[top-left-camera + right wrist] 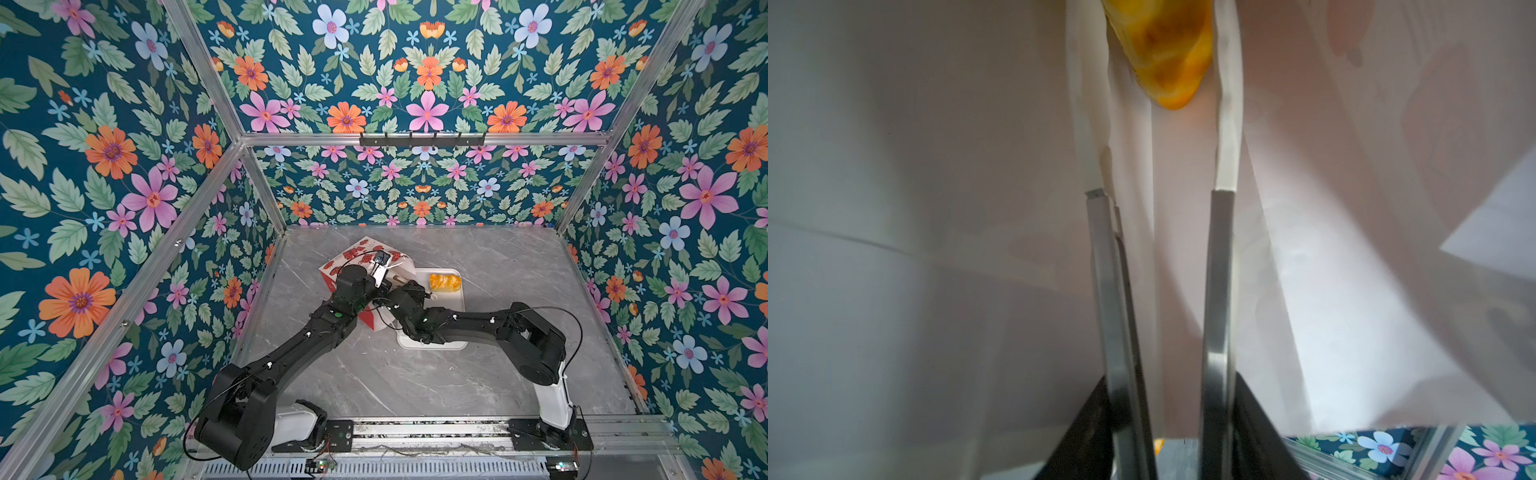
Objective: Take the fake bread out of the paper bag
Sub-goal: 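Pinch a second yellow bread inside the bag with the tongs in the right gripper, then pull the second bread out of the bag toward the tray with the tongs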
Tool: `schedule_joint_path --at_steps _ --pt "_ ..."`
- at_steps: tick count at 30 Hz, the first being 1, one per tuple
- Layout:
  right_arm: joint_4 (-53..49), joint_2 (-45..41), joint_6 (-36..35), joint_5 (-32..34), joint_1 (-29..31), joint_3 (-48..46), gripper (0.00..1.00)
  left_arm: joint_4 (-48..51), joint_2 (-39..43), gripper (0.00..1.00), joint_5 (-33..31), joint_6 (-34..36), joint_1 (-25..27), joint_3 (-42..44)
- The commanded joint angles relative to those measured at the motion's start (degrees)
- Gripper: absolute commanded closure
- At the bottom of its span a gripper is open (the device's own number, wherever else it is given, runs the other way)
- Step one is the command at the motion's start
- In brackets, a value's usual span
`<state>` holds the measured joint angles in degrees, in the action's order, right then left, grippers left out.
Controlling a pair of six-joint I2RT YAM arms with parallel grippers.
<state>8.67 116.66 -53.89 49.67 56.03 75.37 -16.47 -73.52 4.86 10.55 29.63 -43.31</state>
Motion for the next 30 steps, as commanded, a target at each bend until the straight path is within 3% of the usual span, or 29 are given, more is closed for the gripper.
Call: schedule_joint_path --at_steps 1,9,30 --pt "-0.4 -0.1 2.6 1.1 -0.4 0.4 0.69 -0.8 0.2 1.0 3.9 -0.2 0.3 -0.3" --pt "-4.8 -3.2 5.6 1.1 -0.4 -1.7 0.77 -1.2 -0.6 1.0 3.6 -0.1 0.3 -0.5" --pt "-29.7 -15.3 24.9 -1.0 1.3 -7.3 0.77 -2.3 -4.6 1.0 0.5 -0.8 0.3 -2.7"
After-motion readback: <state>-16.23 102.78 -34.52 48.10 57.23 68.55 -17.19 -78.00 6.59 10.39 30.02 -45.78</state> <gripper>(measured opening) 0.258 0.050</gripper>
